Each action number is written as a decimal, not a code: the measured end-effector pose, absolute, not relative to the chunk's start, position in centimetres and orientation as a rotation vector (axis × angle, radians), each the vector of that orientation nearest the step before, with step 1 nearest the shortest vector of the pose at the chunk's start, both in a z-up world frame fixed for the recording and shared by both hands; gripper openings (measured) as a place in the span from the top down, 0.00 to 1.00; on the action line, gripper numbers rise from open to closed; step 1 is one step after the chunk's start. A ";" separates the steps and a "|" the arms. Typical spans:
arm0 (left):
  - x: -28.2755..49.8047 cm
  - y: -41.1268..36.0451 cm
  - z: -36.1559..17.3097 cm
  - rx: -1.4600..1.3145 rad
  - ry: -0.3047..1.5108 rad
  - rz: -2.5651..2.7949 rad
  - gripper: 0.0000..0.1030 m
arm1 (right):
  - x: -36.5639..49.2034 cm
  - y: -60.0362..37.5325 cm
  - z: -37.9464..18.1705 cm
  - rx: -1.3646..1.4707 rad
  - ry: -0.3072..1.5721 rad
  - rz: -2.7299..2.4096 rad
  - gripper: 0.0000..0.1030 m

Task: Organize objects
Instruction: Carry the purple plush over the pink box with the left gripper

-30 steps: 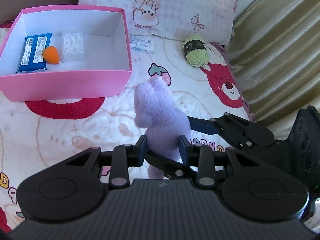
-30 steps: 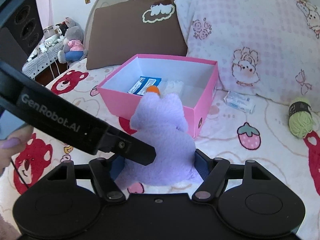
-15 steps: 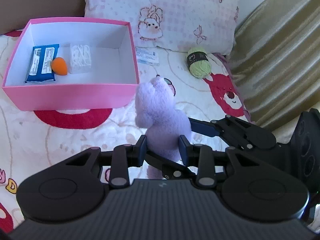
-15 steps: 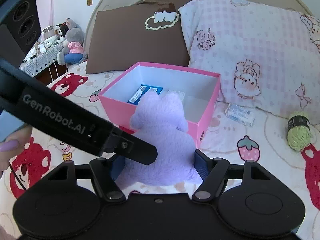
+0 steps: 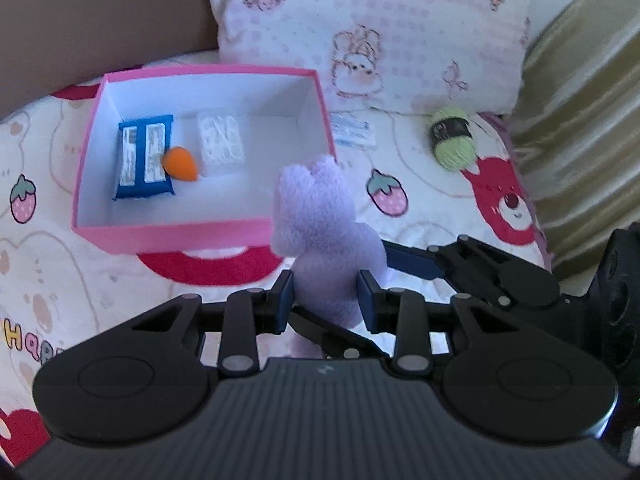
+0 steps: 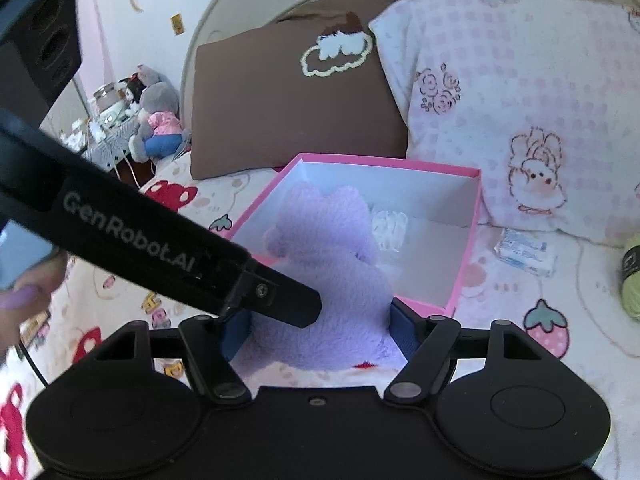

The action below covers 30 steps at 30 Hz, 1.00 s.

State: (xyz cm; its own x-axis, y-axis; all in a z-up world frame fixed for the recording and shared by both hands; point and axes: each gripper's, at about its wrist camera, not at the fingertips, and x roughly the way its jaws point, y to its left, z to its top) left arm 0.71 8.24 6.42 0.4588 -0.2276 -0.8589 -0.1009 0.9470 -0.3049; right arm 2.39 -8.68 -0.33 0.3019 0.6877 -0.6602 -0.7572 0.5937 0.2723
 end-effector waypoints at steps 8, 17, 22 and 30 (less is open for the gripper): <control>5.0 11.1 4.5 -0.420 1.046 -0.087 0.68 | 7.7 -7.0 -1.7 -0.007 0.912 0.951 0.22; 7.0 13.9 1.1 -0.538 0.988 -0.071 0.68 | 10.4 -5.6 -3.6 -0.037 0.911 0.978 0.28; 8.5 15.5 -0.4 -0.561 0.977 -0.049 0.68 | 12.4 -4.0 -5.0 -0.047 0.914 0.974 0.34; 12.7 16.4 -3.0 -0.635 0.980 -0.020 0.68 | 14.0 -1.6 -6.6 -0.167 0.851 0.882 0.35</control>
State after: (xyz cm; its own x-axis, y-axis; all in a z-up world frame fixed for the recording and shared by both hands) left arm 12.69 16.43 -3.01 0.5721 -0.2928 -0.7661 -0.2615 0.8202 -0.5087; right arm 14.05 -1.60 -6.63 0.3403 0.6110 -0.7147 -0.7361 0.6461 0.2018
